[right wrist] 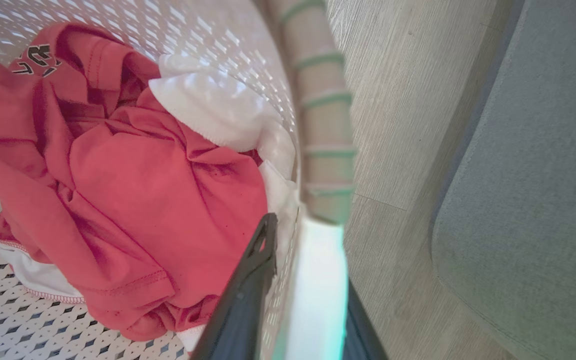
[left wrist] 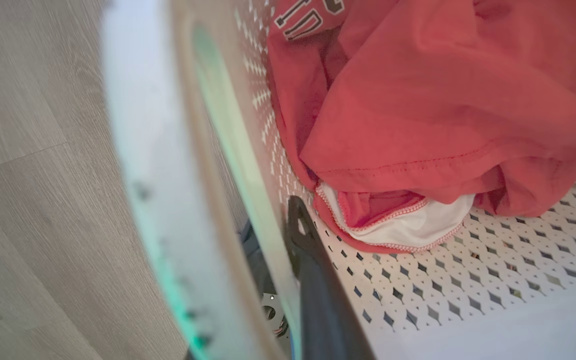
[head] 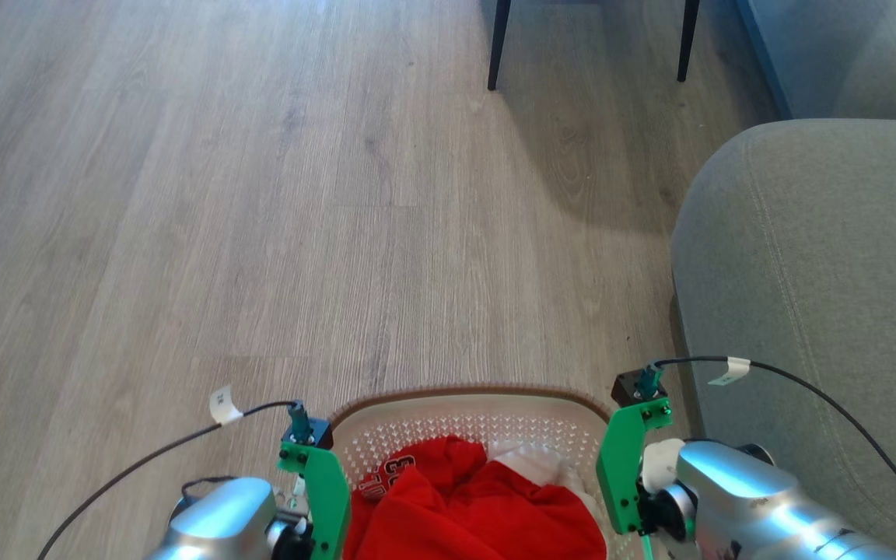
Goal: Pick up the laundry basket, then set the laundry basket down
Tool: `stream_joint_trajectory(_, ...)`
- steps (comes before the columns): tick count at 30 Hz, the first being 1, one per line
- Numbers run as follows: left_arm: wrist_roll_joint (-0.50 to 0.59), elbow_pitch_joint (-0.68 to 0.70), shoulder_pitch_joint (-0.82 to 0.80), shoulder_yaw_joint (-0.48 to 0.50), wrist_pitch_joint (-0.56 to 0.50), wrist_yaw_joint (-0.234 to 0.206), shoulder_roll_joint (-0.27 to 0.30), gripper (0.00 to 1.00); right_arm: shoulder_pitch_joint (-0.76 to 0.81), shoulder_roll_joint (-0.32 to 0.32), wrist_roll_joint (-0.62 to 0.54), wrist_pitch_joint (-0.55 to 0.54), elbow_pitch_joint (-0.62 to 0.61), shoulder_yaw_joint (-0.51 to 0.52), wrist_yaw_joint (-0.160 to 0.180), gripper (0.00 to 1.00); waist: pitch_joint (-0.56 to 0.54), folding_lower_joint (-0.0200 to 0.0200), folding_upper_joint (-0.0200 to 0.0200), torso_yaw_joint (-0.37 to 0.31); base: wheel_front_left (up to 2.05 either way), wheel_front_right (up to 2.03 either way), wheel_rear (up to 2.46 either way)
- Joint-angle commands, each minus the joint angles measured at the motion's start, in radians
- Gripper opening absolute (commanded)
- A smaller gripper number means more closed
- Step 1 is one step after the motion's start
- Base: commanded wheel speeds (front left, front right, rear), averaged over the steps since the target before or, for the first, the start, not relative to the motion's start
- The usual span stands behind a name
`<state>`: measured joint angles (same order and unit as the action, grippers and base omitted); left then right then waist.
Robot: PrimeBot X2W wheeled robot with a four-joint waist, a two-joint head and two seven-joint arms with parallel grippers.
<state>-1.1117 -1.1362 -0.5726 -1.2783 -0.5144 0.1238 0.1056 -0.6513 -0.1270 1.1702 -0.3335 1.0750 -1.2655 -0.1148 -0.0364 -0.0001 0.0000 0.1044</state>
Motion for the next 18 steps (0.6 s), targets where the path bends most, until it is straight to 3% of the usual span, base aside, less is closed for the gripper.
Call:
stream_joint_trajectory(1, 0.015, 0.010, -0.042, 0.001, 0.012, 0.007, 0.011, 0.00, -0.027, 0.020, -0.023, 0.002, -0.037, -0.015, -0.016, 0.00, 0.000, 0.0001, 0.0000, 0.000, 0.00, 0.00, 0.00)
stream_joint_trajectory(18, 0.006, -0.002, -0.043, -0.001, 0.016, 0.007, 0.001, 0.00, -0.027, 0.013, -0.030, 0.000, -0.042, -0.015, -0.016, 0.00, 0.002, 0.0001, 0.0000, 0.000, 0.00, 0.00, 0.00)
